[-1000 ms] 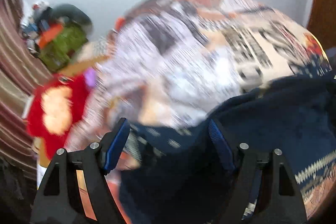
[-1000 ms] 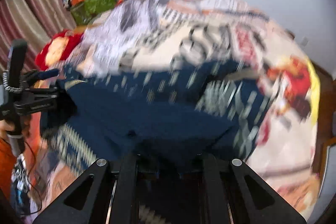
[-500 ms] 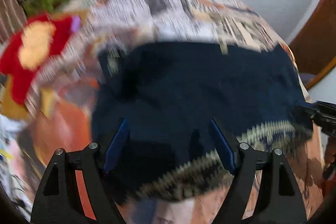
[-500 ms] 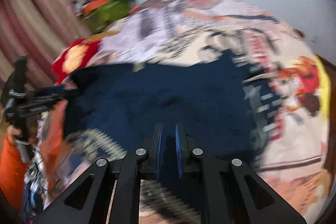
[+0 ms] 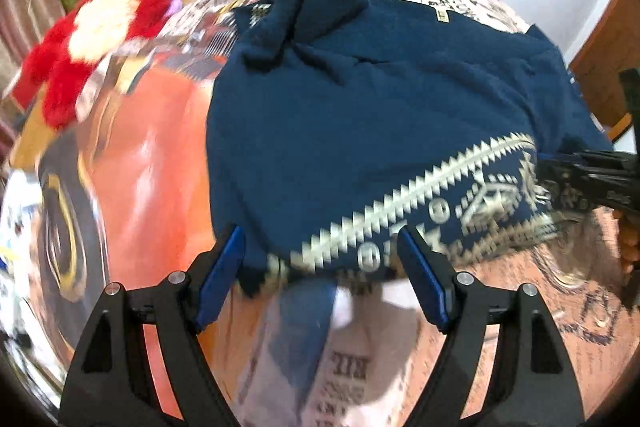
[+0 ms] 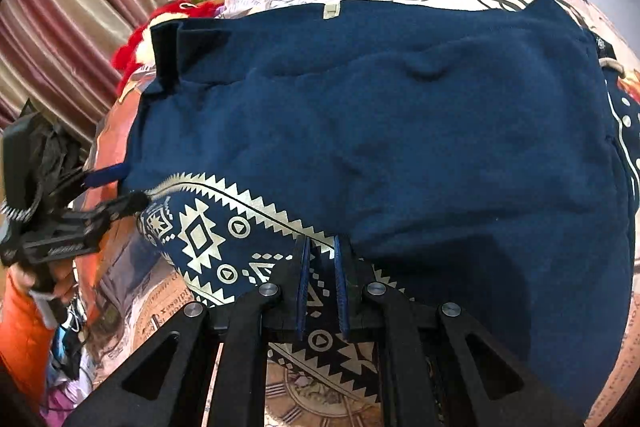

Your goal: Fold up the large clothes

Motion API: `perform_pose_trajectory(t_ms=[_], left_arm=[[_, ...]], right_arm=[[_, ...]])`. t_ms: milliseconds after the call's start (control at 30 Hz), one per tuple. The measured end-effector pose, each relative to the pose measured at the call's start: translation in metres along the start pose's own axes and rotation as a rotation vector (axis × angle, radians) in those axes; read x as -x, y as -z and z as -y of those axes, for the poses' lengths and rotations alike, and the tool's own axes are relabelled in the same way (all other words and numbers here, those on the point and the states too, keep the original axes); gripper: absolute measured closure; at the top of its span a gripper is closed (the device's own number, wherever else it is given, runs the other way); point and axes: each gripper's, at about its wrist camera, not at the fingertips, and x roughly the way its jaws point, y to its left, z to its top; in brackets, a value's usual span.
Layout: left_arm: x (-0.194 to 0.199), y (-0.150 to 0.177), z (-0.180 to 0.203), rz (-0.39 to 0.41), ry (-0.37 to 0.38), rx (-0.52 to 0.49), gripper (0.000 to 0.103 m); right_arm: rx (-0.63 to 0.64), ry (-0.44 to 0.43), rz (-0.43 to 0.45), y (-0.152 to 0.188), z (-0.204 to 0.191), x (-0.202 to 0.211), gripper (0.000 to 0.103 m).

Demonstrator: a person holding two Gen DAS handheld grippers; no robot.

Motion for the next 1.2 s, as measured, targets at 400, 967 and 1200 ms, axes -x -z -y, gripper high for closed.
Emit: perform_pose_trajectory(t_ms=[400,967,1200], left_arm=[[-0.016,0.039,-0.043,-0.020,0.334,0.580,0.021],[-0.080,-0.026,-0.020,0.031,0.357,0.679,0.085],[-0.006,-0.036,0.008,0.201,0.262,0.505,0.094]], right_arm=[[0.104,0.098,0.015,0.010,-0.033,0.029,0.095],[-0.012,0.054,0.240,0.020,0.001,0.085,0.095],[-0.020,0.004,0.234,0.016,-0.003,0.089,0.095]])
